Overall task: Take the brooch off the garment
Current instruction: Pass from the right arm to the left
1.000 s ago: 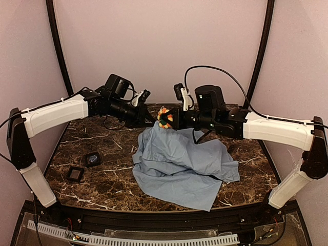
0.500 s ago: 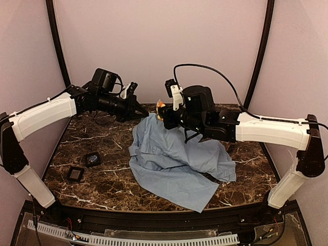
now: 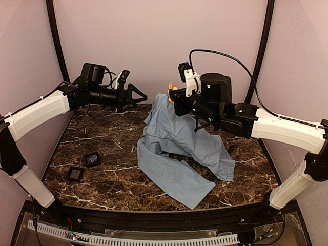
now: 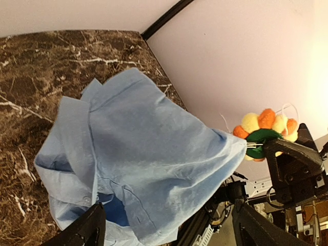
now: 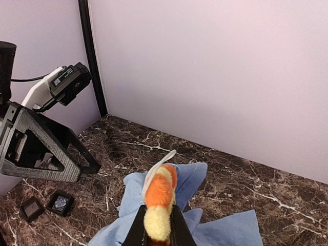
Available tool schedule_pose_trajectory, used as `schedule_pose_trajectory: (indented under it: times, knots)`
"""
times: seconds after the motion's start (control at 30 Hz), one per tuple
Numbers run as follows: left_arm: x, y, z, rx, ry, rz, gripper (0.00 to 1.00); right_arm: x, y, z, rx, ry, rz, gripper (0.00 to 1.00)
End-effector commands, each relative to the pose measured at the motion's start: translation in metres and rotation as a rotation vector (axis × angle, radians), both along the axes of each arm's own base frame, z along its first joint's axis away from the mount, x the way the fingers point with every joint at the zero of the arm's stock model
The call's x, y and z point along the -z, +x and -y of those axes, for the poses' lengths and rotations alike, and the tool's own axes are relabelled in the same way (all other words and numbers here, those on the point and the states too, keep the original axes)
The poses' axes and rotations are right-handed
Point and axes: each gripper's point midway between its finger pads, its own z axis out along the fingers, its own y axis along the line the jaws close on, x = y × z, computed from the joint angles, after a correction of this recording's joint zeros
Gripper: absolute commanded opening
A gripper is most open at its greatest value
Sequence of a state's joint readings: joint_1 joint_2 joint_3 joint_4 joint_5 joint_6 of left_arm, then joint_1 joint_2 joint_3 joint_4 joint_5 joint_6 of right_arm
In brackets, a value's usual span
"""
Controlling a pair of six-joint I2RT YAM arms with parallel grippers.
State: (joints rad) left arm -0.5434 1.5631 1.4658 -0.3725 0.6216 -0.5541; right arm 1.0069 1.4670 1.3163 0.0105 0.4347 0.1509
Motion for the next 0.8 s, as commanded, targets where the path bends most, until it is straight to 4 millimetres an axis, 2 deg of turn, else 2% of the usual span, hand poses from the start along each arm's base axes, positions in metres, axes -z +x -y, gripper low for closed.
schedule_pose_trajectory:
  times: [0.0,0.17,0.33,0.63,0.77]
  knots:
    - [-0.058,0.002,-0.005,0.012,-0.019,0.270,0.92,-0.072,-0.014,0.014,-0.030,0.113,0.123,0.00]
    - [-0.089,0.011,0.003,0.033,-0.047,0.397,0.95,-0.093,-0.028,0.013,-0.116,0.118,0.131,0.00]
    - [-0.107,0.010,0.015,0.099,-0.129,0.433,0.96,-0.100,-0.035,0.010,-0.163,0.133,0.109,0.00]
    - [-0.105,-0.004,0.031,0.229,-0.220,0.379,0.99,-0.101,-0.025,0.007,-0.211,0.213,0.060,0.00]
    - [-0.094,-0.015,0.040,0.277,-0.227,0.339,0.99,-0.097,-0.017,0.008,-0.214,0.218,0.048,0.00]
